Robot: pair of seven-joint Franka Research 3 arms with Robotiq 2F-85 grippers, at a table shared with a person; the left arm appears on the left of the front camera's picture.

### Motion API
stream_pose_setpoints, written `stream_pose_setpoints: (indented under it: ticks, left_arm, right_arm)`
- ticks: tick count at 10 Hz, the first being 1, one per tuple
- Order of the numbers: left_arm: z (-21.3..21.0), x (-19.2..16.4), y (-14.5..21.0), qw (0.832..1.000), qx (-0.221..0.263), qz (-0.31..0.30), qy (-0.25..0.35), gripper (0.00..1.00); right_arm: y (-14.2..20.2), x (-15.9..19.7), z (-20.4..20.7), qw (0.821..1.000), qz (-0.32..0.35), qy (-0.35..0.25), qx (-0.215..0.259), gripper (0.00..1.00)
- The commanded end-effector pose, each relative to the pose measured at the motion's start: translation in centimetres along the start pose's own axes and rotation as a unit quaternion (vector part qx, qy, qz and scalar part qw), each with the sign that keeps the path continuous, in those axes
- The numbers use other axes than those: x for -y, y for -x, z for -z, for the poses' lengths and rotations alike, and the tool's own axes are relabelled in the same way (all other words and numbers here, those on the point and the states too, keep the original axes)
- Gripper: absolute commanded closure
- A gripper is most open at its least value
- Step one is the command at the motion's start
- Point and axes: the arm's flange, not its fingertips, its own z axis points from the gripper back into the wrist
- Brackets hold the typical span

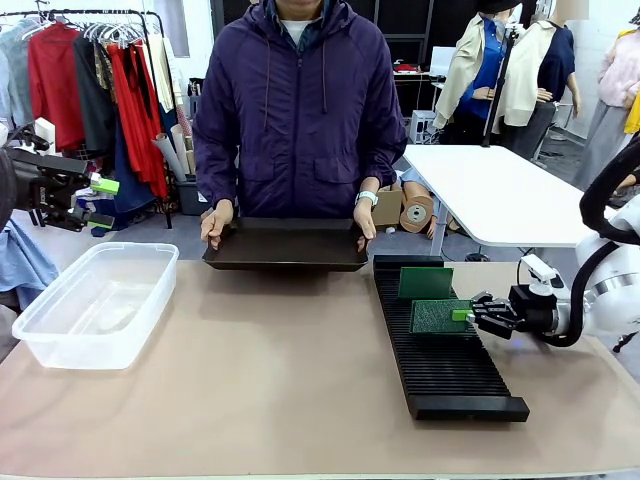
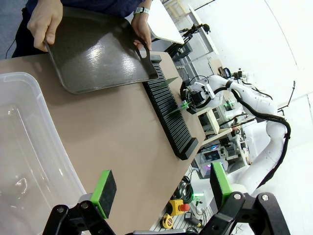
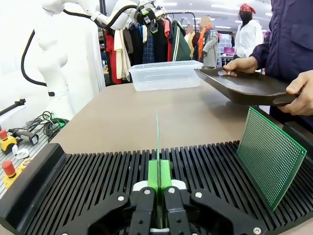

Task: Sort PCBs into racks and boxes based on the side picked up.
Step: If the short side of the Blank PCB is picked up, insert it into the PCB Rack ; if the long side is picked up, place it in the Organizing box.

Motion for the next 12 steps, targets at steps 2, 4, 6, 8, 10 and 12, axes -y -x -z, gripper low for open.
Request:
stream_pose_setpoints:
  ticks: [2,4,6,8,10,12]
  left_arm:
    - [-0.03,0.15,0.0,1.0,0.001,0.001,0.002,0.0]
    - [-0.03,0.15,0.0,1.0,0.001,0.001,0.002,0.0]
    - [-0.03,0.15,0.0,1.0,0.001,0.001,0.002,0.0]
    - [-0.03,0.15,0.0,1.0,0.001,0.001,0.002,0.0]
    - [-0.03,0.15,0.0,1.0,0.001,0.001,0.002,0.0]
    - [-0.03,0.15,0.0,1.0,0.001,0.001,0.002,0.0]
  right_arm:
    - [0.79,-0.4,0.3,0.998,-0.022,0.008,-0.051,1.0]
    - [0.01,0.01,-0.01,1.0,-0.004,0.0,-0.001,1.0]
    - [0.01,0.01,-0.01,1.0,-0.004,0.0,-0.001,1.0]
    - [0.01,0.01,-0.01,1.0,-0.004,0.0,-0.001,1.0]
    - [0.01,0.01,-0.01,1.0,-0.004,0.0,-0.001,1.0]
    - [0.01,0.01,-0.01,1.0,-0.004,0.0,-0.001,1.0]
